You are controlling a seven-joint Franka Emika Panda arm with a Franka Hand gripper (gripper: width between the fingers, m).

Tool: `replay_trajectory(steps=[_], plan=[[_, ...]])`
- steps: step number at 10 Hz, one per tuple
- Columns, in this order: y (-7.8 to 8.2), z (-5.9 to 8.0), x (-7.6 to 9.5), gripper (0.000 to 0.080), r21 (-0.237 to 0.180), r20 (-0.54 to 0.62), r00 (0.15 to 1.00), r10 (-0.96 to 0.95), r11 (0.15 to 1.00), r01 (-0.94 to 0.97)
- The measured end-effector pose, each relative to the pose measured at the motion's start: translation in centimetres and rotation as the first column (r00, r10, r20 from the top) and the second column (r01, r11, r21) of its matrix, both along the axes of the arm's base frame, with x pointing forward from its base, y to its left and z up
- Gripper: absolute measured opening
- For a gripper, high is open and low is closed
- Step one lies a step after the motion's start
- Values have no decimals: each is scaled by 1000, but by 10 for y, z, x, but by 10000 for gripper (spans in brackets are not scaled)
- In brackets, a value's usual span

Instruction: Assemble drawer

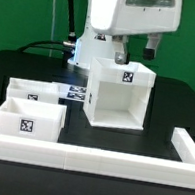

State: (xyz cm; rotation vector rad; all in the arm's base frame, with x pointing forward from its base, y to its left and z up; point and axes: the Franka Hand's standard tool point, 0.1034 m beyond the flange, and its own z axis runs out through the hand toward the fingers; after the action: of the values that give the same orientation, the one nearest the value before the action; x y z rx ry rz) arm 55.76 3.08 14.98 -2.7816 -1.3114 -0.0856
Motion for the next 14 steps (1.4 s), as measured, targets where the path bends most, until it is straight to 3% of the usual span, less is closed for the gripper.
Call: replay_trajectory(steps=[4,6,9,13,14], plan=[[-3,-1,-1,650,0,1,999,-50,999,50],[-7,0,-25,650,-5,11,968,-251,968,251],[4,-7,-60,650,-20,-31,913,-406,914,406],[2,-7,-58,650,-15,-29,902,-430,903,430],[-1,-6,-70,650,-5,-30,839,-543,839,544]])
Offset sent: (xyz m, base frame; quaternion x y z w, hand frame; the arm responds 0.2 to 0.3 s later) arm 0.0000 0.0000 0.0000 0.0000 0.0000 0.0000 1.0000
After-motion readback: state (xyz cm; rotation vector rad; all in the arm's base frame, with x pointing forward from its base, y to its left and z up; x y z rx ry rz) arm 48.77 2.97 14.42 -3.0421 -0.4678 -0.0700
